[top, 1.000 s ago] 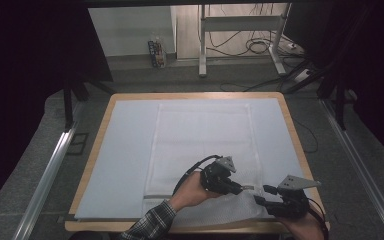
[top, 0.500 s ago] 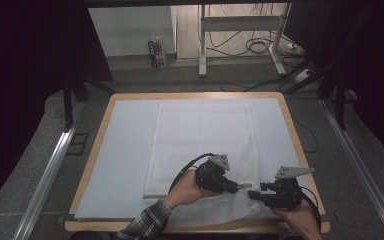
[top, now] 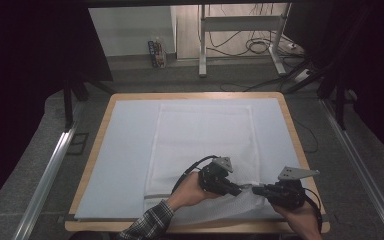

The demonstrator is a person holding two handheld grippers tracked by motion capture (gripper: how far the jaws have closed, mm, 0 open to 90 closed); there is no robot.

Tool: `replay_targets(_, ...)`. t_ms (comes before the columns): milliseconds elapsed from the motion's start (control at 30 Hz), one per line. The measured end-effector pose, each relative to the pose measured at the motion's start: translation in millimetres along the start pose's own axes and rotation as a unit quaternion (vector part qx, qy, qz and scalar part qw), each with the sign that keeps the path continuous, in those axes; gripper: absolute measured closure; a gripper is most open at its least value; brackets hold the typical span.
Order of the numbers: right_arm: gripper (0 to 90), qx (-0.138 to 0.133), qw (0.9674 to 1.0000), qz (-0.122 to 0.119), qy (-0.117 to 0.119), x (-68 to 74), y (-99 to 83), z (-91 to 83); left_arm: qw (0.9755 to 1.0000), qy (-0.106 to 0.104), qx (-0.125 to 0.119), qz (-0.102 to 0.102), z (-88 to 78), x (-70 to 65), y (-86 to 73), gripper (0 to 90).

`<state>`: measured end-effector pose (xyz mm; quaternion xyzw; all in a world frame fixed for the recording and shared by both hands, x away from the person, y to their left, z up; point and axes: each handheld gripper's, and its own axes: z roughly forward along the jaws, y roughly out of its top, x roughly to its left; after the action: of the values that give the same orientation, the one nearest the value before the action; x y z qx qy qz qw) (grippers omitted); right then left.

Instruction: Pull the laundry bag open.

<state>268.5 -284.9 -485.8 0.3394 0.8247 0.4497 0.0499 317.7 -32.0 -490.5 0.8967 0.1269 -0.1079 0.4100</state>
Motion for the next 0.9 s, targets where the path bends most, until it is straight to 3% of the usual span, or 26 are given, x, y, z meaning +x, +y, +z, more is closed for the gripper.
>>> replay_targets(100, 82.3, 0.001, 1.0000, -0.005, -0.006, 0.9, -0.2, 0.0, 0.9999, -0.004, 0.006, -0.007, 0.5, 1.0, 1.3, 84.4)
replay_targets(300, 83.1, 0.002, 0.9999, -0.008, -0.013, 2.6, -0.4, 0.4, 0.9998, 0.008, 0.010, -0.016, -1.8, 2.1, 1.2, 87.0)
replay_targets(533, 84.0, 0.005, 0.9999, -0.003, -0.016, 3.9, -1.2, -1.0, 0.9991, 0.032, 0.029, -0.004, -3.2, 1.0, -0.1, 87.4)
replay_targets(700, 84.0, -0.003, 0.9998, 0.011, -0.015, -0.9, -3.4, -5.9, 0.9992, 0.032, 0.023, -0.009, -9.6, 3.4, -4.6, 87.3)
replay_targets(900, 83.9, 0.003, 0.9998, -0.004, -0.021, 2.7, -2.9, -3.9, 0.9992, 0.035, 0.020, -0.007, -12.3, 1.8, -8.4, 87.3)
